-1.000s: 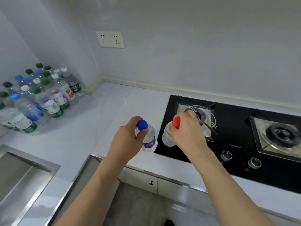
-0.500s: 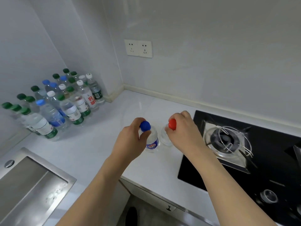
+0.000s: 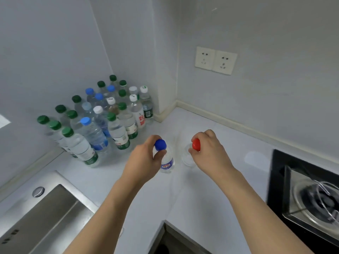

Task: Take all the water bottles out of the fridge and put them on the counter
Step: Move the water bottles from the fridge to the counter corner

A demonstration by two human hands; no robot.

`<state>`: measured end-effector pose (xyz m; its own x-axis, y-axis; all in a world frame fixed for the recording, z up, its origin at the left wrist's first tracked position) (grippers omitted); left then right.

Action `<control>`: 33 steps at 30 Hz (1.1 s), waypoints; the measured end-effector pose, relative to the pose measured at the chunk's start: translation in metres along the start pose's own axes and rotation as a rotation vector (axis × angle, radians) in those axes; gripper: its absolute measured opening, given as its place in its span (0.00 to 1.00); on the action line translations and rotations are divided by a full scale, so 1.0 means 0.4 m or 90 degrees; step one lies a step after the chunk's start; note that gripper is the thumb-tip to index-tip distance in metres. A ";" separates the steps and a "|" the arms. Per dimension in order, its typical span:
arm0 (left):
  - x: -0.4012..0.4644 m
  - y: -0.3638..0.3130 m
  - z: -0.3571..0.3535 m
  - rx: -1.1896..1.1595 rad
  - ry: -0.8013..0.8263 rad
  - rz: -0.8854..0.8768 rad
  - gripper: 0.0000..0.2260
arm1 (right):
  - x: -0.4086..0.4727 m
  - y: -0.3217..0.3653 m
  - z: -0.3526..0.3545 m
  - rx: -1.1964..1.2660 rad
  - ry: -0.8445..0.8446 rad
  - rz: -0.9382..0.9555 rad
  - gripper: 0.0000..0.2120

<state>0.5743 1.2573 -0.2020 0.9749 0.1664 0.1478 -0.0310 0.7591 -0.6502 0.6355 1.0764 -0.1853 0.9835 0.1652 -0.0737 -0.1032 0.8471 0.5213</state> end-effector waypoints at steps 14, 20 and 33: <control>0.014 0.392 0.171 0.053 -0.065 0.135 0.12 | 0.151 0.355 -0.328 -0.070 0.159 0.151 0.09; -0.031 0.526 0.209 0.047 -0.089 0.217 0.11 | 0.174 0.458 -0.468 -0.126 0.230 0.215 0.10; -0.042 0.619 0.235 0.046 -0.156 0.221 0.13 | 0.185 0.614 -0.630 -0.166 0.258 0.311 0.12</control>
<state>0.5293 1.5018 -0.2954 0.8230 0.5578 0.1075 -0.3721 0.6723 -0.6399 0.6456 1.4241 -0.2770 0.6869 0.6924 -0.2208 -0.6033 0.7127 0.3580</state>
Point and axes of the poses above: each hand's wrist, its own x-axis towards the middle knuckle, its own z-axis out of the back of the hand, y = z × x, the point moved 8 cm from there along x, towards the middle knuckle, and after that the axes turned 8 degrees about -z, right-handed, at the moved point
